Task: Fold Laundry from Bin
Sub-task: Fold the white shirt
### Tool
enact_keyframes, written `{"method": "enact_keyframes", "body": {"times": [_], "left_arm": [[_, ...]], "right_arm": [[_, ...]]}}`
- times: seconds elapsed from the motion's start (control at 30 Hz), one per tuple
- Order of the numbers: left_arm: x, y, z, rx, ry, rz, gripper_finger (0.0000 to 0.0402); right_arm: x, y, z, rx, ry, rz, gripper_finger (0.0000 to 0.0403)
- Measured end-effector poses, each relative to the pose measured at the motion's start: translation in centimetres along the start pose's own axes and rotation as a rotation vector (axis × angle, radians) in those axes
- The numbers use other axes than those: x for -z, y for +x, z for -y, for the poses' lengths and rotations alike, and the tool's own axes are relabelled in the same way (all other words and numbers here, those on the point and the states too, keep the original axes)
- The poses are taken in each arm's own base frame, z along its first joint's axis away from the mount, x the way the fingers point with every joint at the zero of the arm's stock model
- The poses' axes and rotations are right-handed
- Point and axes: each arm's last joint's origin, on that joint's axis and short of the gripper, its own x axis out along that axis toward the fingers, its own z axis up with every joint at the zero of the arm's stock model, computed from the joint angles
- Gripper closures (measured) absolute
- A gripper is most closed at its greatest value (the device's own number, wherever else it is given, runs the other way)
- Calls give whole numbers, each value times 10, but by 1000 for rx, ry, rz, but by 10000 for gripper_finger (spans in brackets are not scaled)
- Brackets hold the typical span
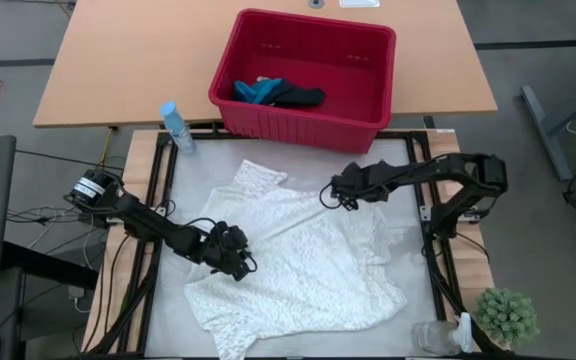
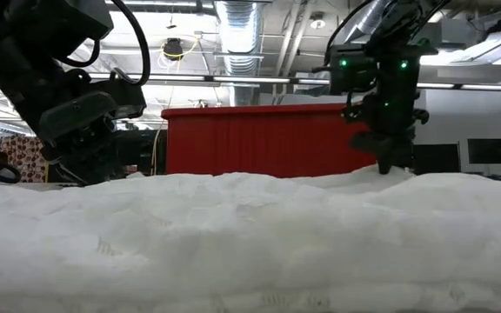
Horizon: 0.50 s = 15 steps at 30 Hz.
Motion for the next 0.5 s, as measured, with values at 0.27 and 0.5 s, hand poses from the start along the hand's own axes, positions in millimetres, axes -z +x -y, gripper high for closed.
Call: {"method": "enact_keyframes", "body": {"times": [0.27,0.5], "left_arm": [[-9,-4,5,61,-71,72,283],[-49,-40,7,16,40,344,283]], "right_arm": [[-7,4,7,-9,-30,8,236],[-6,-15,10,-46,-32,87,191]]}}
